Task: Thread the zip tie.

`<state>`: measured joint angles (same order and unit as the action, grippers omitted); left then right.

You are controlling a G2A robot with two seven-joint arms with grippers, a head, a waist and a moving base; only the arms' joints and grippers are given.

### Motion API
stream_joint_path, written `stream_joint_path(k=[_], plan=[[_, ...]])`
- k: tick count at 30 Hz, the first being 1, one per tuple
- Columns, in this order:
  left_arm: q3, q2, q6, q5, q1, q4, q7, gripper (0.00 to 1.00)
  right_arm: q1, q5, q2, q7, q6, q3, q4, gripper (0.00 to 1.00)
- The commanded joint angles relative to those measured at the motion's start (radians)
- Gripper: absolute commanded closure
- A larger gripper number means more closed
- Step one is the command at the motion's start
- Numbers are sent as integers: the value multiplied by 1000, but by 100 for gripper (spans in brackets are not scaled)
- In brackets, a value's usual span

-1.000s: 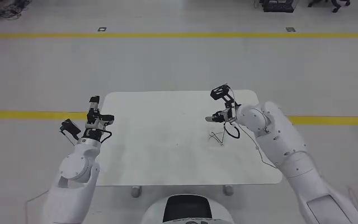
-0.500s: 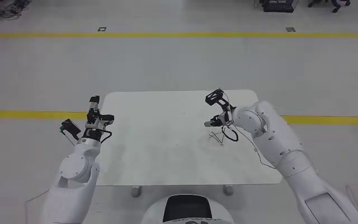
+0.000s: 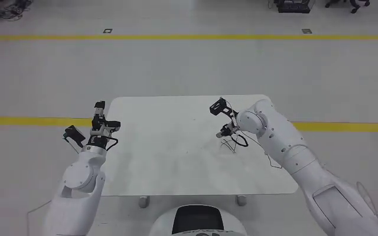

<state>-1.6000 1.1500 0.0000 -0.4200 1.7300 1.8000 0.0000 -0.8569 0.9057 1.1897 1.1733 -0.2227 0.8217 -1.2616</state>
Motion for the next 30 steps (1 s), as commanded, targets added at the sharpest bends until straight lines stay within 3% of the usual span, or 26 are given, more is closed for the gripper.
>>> stream_joint_path(k=[1,6,13,30], plan=[[0,0,0,0,0,0,0,0,-1,0,0,0,0,1,-2,0],[0,0,0,0,0,0,0,0,-1,0,0,0,0,1,-2,0],[0,0,0,0,0,0,0,0,-1,19,14,-53,-6,-37,65,0],[0,0,0,0,0,0,0,0,-13,39,21,-81,12,-49,93,0]])
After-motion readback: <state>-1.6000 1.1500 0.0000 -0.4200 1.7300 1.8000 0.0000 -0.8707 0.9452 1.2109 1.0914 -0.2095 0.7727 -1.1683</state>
